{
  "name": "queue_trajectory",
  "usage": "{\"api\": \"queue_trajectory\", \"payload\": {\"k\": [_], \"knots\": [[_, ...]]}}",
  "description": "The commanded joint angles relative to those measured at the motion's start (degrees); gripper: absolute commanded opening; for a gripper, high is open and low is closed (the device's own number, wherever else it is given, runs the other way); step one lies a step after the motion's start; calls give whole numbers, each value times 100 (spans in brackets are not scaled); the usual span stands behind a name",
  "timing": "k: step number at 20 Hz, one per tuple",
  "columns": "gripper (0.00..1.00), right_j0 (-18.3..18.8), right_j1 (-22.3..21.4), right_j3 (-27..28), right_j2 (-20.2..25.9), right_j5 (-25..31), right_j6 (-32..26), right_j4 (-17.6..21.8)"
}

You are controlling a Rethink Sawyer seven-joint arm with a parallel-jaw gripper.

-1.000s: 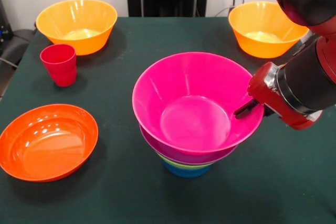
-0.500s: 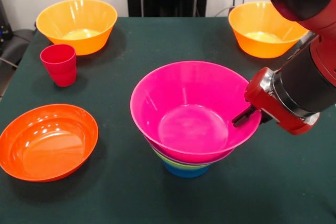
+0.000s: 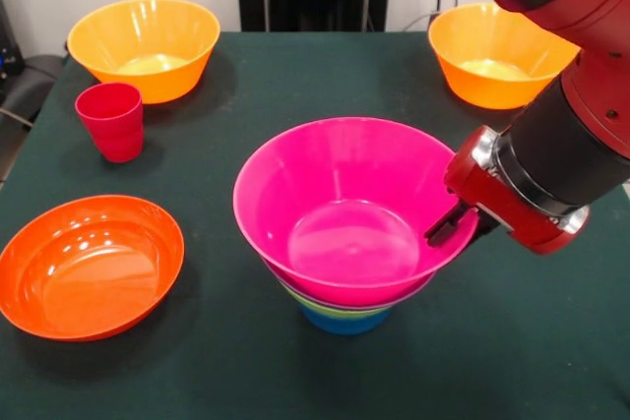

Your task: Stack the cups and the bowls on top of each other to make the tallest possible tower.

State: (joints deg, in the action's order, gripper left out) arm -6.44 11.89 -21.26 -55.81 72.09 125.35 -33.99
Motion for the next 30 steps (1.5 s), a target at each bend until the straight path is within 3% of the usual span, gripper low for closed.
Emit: {"api": "queue_trajectory", "payload": {"k": [1,17,25,30], "knots": [[0,-23,-55,-742,614,-245,11,545],[0,-452,-471,-1547,880,-259,-38,568],[0,-191,-160,-1031,793,-198,79,436],[0,-109,-184,-966,747,-154,35,445]]}}
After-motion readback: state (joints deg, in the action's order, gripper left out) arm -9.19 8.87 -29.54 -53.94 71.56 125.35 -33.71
